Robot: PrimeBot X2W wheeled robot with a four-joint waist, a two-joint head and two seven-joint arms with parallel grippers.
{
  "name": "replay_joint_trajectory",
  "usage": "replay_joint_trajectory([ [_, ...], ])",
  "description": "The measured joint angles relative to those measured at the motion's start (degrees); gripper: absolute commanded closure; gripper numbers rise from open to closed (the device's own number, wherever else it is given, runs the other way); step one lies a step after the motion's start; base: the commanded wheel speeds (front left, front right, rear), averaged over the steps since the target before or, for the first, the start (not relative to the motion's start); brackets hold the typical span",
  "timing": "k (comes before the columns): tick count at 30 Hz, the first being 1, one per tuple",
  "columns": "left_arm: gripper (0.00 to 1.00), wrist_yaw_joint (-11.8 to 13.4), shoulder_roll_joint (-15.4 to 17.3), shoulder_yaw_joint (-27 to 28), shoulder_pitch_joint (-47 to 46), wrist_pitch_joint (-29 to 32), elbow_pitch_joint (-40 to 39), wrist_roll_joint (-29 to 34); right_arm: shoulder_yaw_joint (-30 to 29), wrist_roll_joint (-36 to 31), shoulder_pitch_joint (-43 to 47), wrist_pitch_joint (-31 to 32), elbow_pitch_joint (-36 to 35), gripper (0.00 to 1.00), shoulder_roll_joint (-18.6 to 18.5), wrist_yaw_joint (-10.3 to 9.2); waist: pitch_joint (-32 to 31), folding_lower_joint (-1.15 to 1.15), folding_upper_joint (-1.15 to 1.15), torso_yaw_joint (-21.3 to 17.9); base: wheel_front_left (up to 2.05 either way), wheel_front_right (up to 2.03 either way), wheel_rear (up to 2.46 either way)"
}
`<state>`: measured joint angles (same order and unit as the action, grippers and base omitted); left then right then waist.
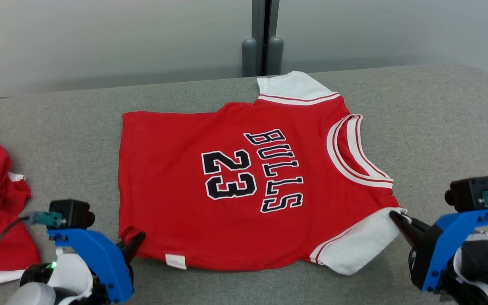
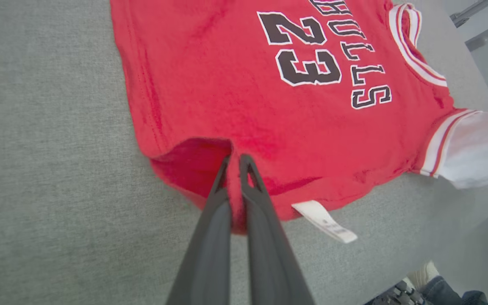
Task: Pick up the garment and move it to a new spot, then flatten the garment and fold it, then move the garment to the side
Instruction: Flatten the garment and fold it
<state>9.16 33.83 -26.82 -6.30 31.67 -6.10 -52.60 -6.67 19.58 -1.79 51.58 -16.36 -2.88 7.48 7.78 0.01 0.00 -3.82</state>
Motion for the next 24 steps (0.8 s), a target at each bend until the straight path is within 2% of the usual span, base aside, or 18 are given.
replay_joint_trajectory([
  [4, 1.0, 0.25, -1.62, 3.09, -3.74, 7.1, 1.4, -9.66, 0.76, -0.55, -5.78, 1.4, 3.85, 1.0, 0.0, 0.0, 0.69, 0.0, 0.0, -0.2, 0.0, 0.0, 0.0],
  [9, 1.0, 3.81, -3.37, 6.51, -7.71, 12.21, 4.17, -16.59, 1.59, 0.2, -12.41, 1.45, 9.22, 1.0, -0.08, 0.0, 1.38, 0.0, 0.0, -0.59, 0.0, 0.0, 0.0],
  [15, 1.0, 6.61, -4.68, 8.51, -10.95, 13.13, 7.48, -18.47, 2.03, 1.04, -18.99, -1.72, 14.49, 1.0, -0.73, 0.0, 2.17, 0.0, 0.0, -1.03, 0.0, 0.0, 0.0],
  [24, 1.0, 7.13, -5.0, 9.12, -14.05, 10.04, 14.29, -16.18, 4.09, 1.71, -26.76, -8.17, 23.95, 1.0, -3.49, 0.0, 4.62, 0.0, 0.0, -0.9, 0.0, 0.0, 0.0],
])
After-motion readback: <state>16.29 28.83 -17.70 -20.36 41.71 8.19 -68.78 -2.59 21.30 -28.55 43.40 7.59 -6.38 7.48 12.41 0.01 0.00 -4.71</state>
